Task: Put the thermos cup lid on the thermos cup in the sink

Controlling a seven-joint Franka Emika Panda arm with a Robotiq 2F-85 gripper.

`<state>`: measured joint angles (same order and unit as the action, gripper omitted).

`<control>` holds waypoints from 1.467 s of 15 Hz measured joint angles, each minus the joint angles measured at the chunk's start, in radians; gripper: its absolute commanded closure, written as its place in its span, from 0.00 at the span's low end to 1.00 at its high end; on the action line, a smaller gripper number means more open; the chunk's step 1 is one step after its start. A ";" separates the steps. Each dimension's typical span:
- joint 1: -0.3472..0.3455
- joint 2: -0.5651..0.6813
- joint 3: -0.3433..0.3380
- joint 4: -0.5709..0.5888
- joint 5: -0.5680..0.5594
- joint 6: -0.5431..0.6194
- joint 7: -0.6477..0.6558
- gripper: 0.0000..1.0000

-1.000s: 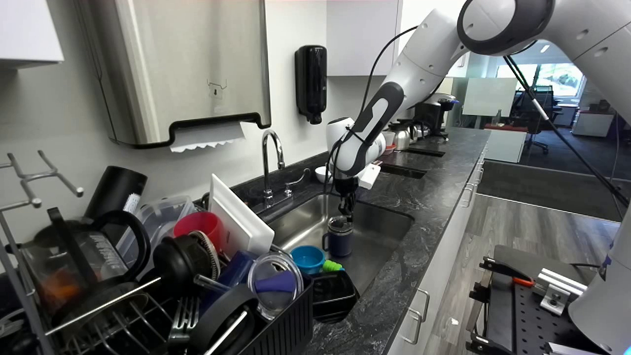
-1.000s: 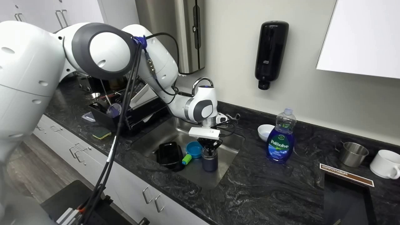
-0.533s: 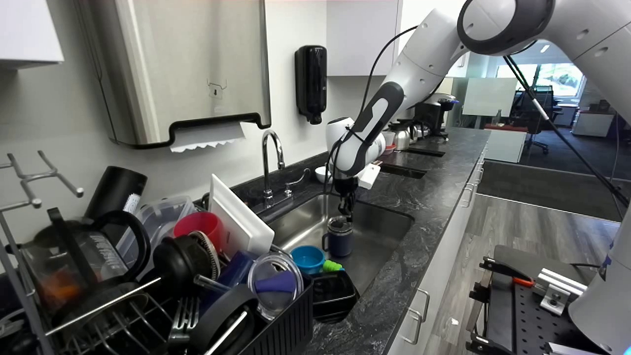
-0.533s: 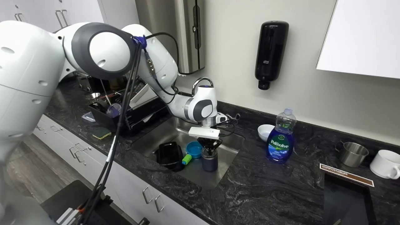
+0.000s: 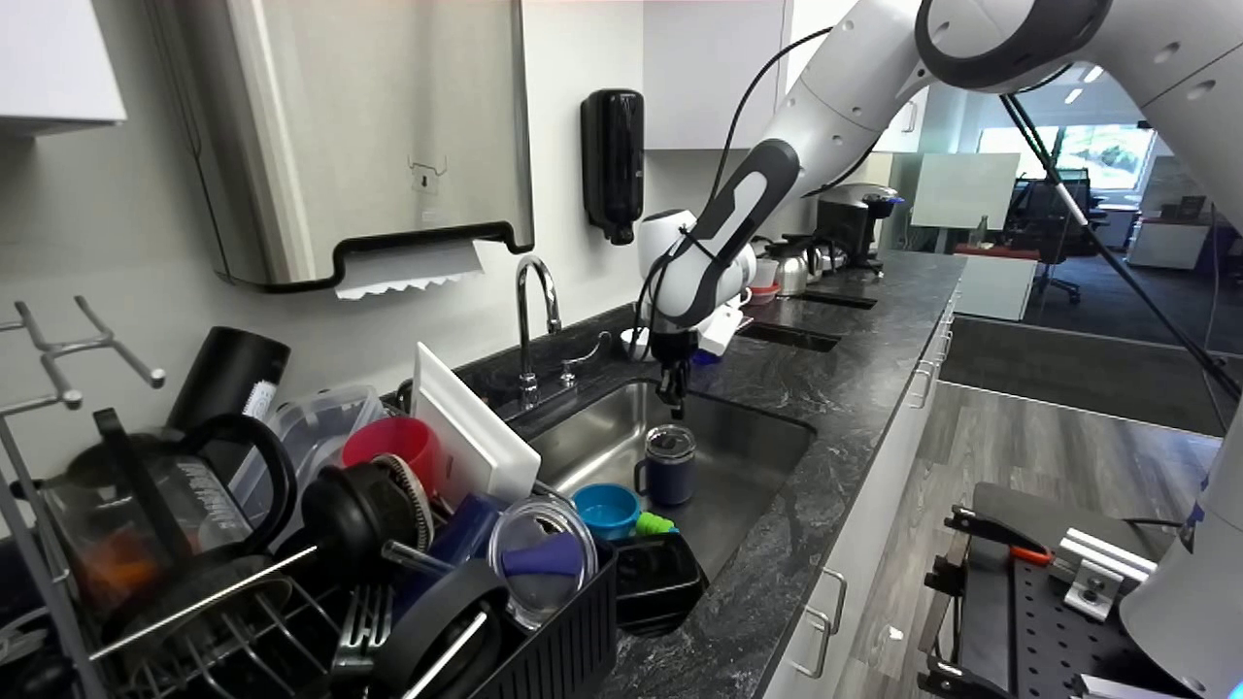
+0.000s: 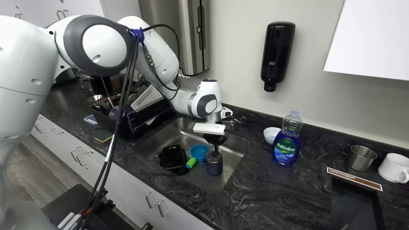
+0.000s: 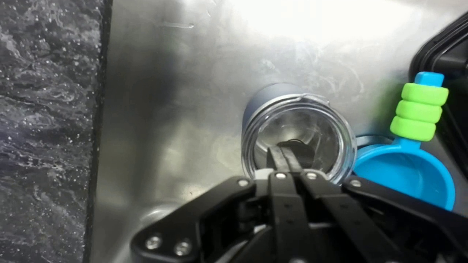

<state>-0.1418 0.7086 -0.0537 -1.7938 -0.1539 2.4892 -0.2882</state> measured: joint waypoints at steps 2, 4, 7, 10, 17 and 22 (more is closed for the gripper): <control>0.000 0.001 0.002 0.000 0.001 0.000 0.000 1.00; 0.000 0.006 0.003 -0.002 0.001 0.000 0.000 1.00; 0.000 0.014 0.005 -0.008 0.001 0.000 0.000 1.00; -0.001 0.022 0.009 -0.008 0.002 0.006 -0.005 1.00; -0.008 0.065 0.014 -0.008 0.002 0.074 -0.026 1.00; -0.019 0.071 0.015 -0.008 0.002 0.079 -0.042 1.00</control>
<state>-0.1611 0.7791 -0.0389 -1.8016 -0.1514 2.5684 -0.3297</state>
